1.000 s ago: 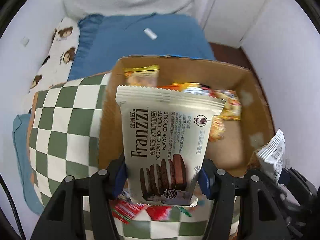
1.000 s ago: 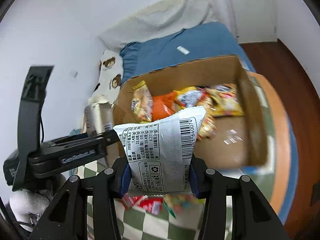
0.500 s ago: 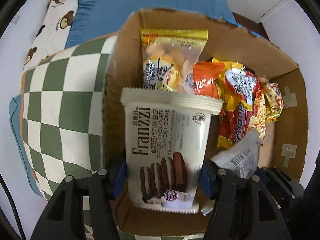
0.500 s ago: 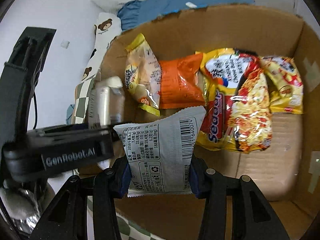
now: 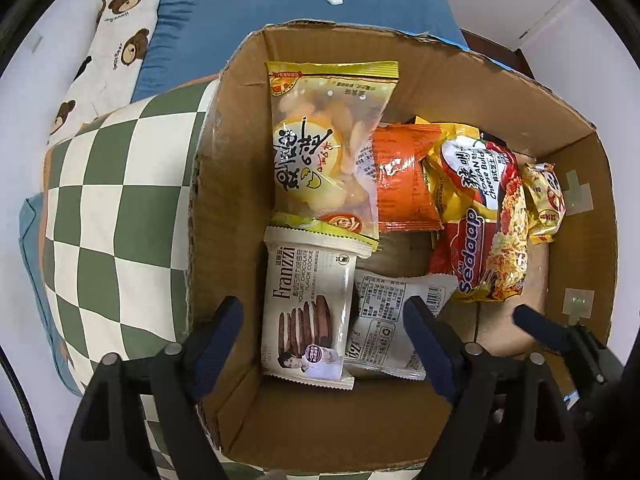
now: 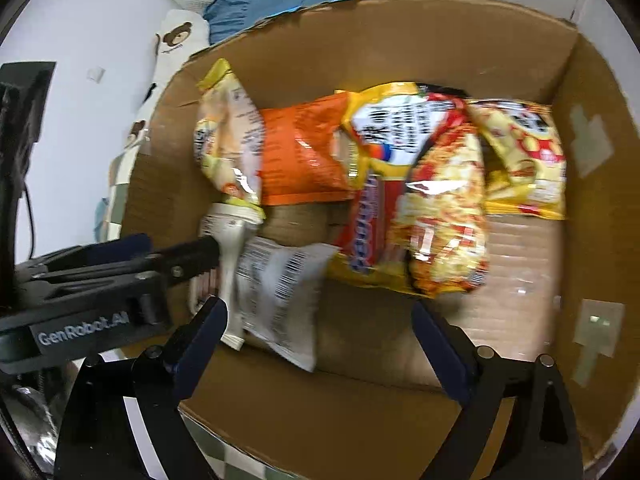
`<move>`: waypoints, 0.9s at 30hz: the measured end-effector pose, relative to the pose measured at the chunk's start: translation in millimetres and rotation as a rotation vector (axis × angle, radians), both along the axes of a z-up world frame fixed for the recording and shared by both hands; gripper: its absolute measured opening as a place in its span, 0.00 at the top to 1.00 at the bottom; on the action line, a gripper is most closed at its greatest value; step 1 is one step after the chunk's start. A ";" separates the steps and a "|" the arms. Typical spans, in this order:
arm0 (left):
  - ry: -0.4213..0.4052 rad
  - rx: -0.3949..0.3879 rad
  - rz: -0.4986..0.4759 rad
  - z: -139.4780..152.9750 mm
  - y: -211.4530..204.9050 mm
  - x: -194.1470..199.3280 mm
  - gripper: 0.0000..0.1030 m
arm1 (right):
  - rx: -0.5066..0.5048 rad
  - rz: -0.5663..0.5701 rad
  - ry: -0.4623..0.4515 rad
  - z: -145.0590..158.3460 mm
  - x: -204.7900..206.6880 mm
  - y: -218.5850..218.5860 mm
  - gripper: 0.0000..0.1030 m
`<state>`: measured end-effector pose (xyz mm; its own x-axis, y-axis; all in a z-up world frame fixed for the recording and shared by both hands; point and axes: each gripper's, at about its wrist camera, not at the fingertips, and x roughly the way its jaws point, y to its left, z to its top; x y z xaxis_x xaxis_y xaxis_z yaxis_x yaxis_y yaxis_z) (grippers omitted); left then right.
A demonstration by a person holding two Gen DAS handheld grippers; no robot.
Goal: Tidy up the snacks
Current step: 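Carry both packs into the box and open both tools, then move both open tools back over the snacks on the mat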
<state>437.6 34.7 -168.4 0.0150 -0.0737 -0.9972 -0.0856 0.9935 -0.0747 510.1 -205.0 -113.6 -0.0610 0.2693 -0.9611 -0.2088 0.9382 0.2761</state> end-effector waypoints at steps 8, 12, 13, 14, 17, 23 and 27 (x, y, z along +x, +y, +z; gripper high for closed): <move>-0.087 0.025 0.019 17.7 -1.3 -19.1 0.17 | -0.092 -0.025 -0.058 23.1 -10.9 -33.8 0.07; -0.135 0.039 0.018 29.4 -4.0 -30.2 0.17 | -0.114 -0.031 -0.093 36.9 -17.1 -44.2 0.07; -0.150 0.042 0.019 33.4 -5.2 -33.9 0.17 | -0.119 -0.032 -0.103 39.7 -18.7 -47.0 0.07; -0.165 0.041 0.020 37.2 -5.6 -37.7 0.17 | -0.120 -0.035 -0.117 47.8 -22.8 -51.6 0.07; -0.221 0.046 0.023 50.8 -8.4 -51.5 0.17 | -0.122 -0.043 -0.156 63.4 -32.0 -59.0 0.07; -0.343 0.069 0.029 82.0 -17.7 -85.0 0.17 | -0.128 -0.042 -0.263 93.7 -55.2 -69.1 0.07; -0.423 0.083 0.024 102.6 -25.8 -107.3 0.17 | -0.120 -0.045 -0.335 118.5 -74.6 -79.4 0.07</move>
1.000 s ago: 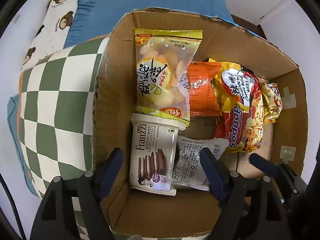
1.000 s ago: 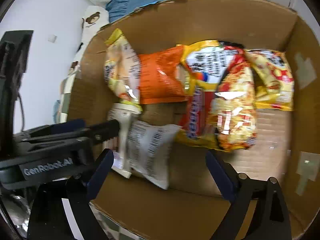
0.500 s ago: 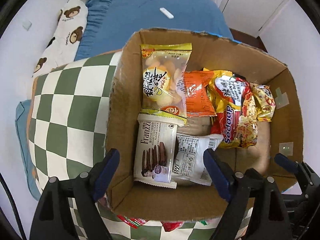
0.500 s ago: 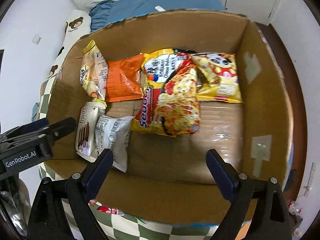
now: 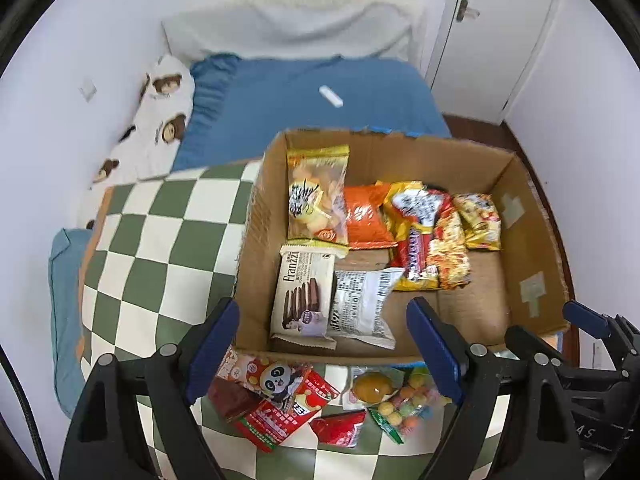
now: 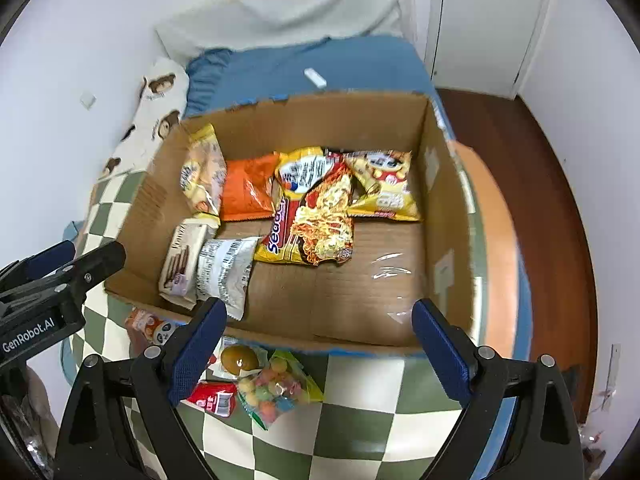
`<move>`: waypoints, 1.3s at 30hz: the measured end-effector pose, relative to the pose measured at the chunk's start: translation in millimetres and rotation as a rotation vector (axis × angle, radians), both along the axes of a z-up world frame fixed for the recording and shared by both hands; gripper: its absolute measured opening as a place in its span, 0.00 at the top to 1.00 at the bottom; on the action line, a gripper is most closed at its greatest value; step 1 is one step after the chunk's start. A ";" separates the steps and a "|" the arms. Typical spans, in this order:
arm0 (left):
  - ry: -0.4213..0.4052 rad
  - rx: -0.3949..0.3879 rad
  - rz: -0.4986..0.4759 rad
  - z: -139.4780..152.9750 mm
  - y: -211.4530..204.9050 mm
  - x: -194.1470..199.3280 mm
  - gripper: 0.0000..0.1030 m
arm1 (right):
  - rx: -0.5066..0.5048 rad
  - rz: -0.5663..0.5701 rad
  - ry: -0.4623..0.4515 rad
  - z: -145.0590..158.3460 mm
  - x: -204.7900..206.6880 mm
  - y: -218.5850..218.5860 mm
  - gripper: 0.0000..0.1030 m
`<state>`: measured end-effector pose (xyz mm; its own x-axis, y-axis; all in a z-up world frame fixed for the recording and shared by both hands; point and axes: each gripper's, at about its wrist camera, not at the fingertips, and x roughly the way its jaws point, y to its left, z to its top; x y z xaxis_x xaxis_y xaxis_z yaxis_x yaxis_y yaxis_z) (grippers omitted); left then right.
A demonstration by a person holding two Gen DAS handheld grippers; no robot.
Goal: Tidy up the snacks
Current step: 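Move both open tools back over the snacks on the mat, then grasp the brown packet with the left tool while the right tool grasps the colorful candy bag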
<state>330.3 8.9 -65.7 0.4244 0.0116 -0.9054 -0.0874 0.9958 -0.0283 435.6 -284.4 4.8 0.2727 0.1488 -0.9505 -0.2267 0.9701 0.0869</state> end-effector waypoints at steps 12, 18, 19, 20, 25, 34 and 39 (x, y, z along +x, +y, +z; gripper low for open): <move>-0.149 -0.016 0.026 42.0 -14.3 -64.3 0.17 | 0.084 -0.005 -0.185 71.2 -56.9 -26.4 0.05; -0.118 0.003 0.087 26.1 9.0 -88.0 0.17 | 0.228 -0.009 -0.062 47.1 -75.0 -27.6 0.05; -0.099 0.020 0.099 17.4 16.8 -91.4 0.17 | 0.227 -0.017 -0.037 36.9 -77.2 -25.7 0.05; -0.079 0.031 0.107 8.5 24.0 -93.7 0.17 | 0.221 -0.025 -0.009 23.7 -79.7 -22.5 0.10; 0.065 0.075 0.109 -47.5 66.7 -97.4 0.17 | 0.234 -0.102 0.153 -55.3 -83.9 -5.1 0.33; 0.264 0.185 -0.037 -136.8 101.2 -64.9 0.17 | 0.175 -0.336 0.287 -146.6 -84.1 9.1 0.24; 0.384 0.195 -0.132 -183.8 102.8 -51.4 0.17 | 0.147 -0.369 0.289 -158.2 -79.1 13.0 0.24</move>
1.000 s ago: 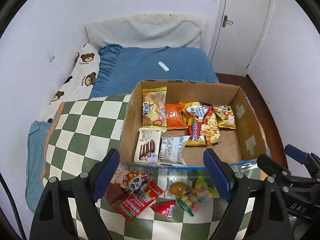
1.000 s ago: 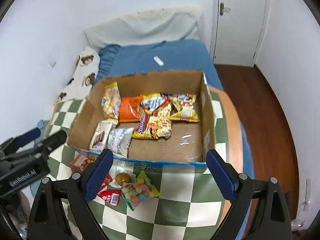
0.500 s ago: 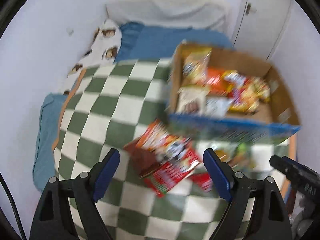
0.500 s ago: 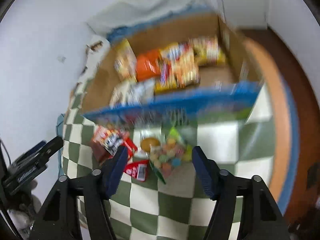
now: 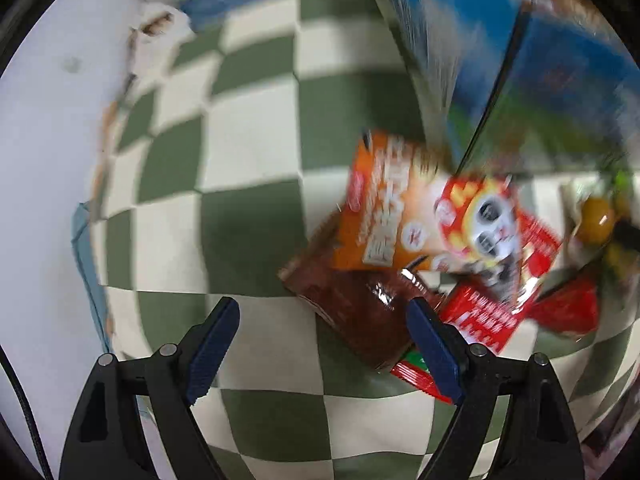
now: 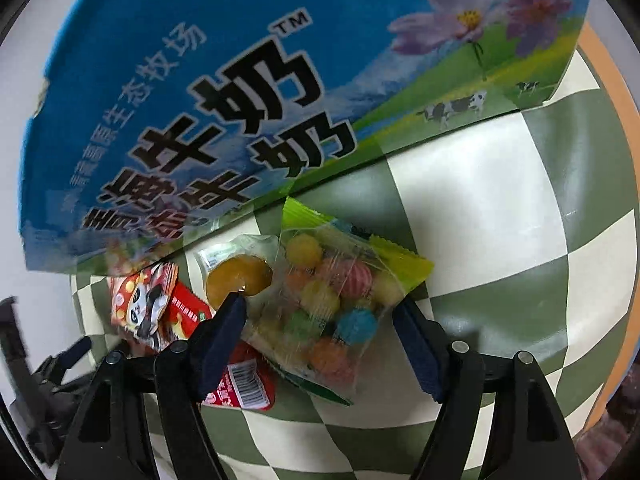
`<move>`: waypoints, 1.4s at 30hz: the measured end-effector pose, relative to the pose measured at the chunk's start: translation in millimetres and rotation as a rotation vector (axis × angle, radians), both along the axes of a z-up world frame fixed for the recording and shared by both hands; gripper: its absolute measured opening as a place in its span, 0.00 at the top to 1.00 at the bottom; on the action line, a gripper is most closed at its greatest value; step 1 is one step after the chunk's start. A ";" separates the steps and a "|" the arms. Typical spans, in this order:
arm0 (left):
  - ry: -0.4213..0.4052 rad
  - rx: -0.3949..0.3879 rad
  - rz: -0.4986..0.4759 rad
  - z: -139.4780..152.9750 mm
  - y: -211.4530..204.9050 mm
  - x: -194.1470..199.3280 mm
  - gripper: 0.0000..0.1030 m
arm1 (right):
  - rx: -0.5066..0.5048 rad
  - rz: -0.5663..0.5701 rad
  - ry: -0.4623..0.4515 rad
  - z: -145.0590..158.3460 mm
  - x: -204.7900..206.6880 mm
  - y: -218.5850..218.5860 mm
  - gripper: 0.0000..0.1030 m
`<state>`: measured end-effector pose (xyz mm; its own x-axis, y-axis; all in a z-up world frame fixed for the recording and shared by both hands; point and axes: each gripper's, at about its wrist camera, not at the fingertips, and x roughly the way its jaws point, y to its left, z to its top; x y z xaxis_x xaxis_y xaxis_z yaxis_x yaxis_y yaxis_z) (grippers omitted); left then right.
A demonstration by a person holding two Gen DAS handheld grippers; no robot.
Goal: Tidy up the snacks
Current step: 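Grasp the brown packet with the left tool while the right tool grasps the colorful candy bag, then carry both packets into the box and open both tools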
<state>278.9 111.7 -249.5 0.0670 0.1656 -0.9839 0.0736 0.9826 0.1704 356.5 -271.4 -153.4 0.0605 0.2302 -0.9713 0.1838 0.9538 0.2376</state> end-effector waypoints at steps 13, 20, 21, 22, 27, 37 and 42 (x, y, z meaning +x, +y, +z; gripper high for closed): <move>-0.015 -0.295 0.357 -21.9 44.8 -6.5 0.45 | -0.118 0.138 -0.057 0.3 -0.9 18.6 0.43; 0.010 -0.199 0.230 -17.9 33.3 -70.0 0.45 | -0.175 0.319 -0.005 1.3 -42.5 15.9 0.48; 0.028 -0.207 0.228 -19.3 32.7 -84.5 0.45 | -0.175 0.333 0.006 0.5 -50.4 14.4 0.48; 0.038 -0.212 0.229 -20.7 32.3 -93.4 0.45 | -0.175 0.341 0.012 0.1 -55.6 13.7 0.48; 0.061 -0.273 0.313 -32.3 37.3 -115.9 0.41 | -0.179 0.371 0.016 -2.0 -77.2 15.2 0.48; 0.028 -0.349 0.531 -45.5 67.3 -120.3 0.46 | -0.164 0.300 -0.004 -8.8 -73.4 -1.0 0.46; -0.018 -0.243 0.413 -29.9 41.8 -128.4 0.50 | -0.196 0.351 -0.041 -8.4 -91.2 0.1 0.49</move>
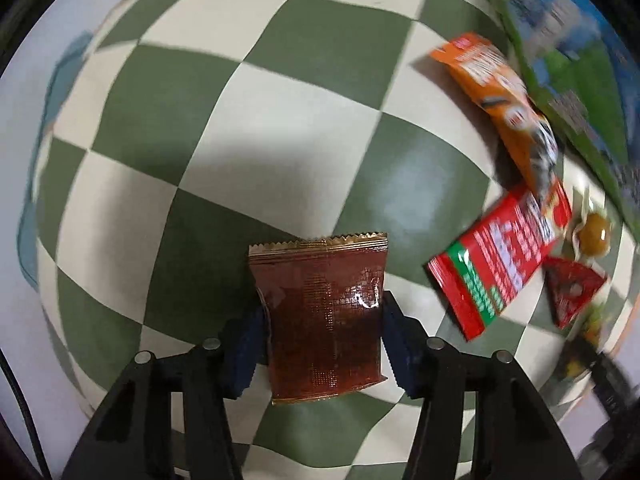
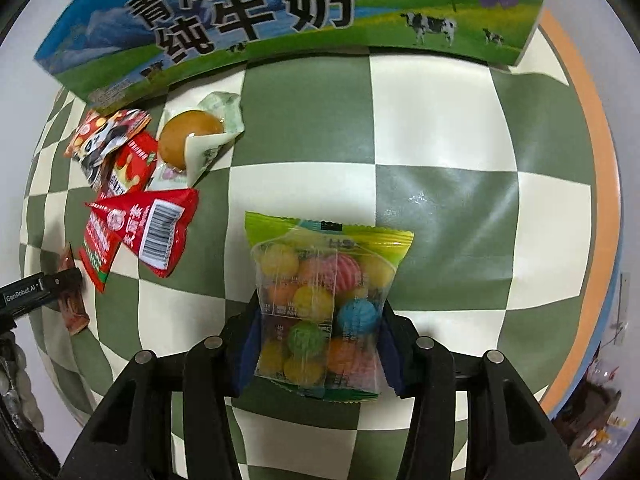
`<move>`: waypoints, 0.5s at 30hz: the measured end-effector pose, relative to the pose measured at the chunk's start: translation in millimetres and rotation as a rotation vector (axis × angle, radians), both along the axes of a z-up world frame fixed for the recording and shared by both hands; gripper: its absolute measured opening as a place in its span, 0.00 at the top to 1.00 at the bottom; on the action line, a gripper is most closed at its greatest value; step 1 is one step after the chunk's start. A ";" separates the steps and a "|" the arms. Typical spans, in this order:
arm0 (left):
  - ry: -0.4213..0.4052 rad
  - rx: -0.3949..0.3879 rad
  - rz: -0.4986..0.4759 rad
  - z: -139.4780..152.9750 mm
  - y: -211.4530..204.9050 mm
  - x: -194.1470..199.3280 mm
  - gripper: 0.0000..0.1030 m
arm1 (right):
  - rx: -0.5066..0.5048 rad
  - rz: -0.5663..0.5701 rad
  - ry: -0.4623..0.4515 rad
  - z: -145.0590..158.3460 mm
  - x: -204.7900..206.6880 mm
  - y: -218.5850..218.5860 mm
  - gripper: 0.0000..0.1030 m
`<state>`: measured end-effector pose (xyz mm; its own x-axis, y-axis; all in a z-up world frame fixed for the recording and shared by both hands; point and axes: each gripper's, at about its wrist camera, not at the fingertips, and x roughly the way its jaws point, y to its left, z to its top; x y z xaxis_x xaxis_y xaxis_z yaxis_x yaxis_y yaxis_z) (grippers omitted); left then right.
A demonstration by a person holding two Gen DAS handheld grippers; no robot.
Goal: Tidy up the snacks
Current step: 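Carry both packets into the box and open both tools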
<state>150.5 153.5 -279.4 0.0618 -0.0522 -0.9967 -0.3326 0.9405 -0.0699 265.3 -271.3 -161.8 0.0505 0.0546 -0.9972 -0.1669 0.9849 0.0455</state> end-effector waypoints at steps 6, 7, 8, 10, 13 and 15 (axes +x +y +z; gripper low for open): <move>-0.078 0.001 -0.093 40.8 -31.3 -3.3 0.50 | 0.077 -0.017 -0.020 26.7 -23.4 -13.4 0.50; -0.099 -0.009 -0.108 52.1 -36.8 -3.1 0.50 | 0.097 -0.022 -0.025 34.2 -25.2 -16.7 0.50; -0.125 -0.022 -0.125 65.9 -41.3 -3.1 0.50 | 0.110 -0.024 -0.030 40.0 -24.4 -18.9 0.50; -0.184 -0.067 -0.168 98.8 -60.2 1.7 0.50 | 0.151 -0.031 -0.043 59.8 -20.1 -25.3 0.50; -0.274 -0.136 -0.232 151.6 -93.3 29.5 0.50 | 0.219 -0.035 -0.083 97.2 4.0 -31.8 0.50; -0.317 -0.186 -0.263 178.0 -113.8 70.5 0.50 | 0.260 -0.029 -0.131 126.2 20.8 -31.4 0.50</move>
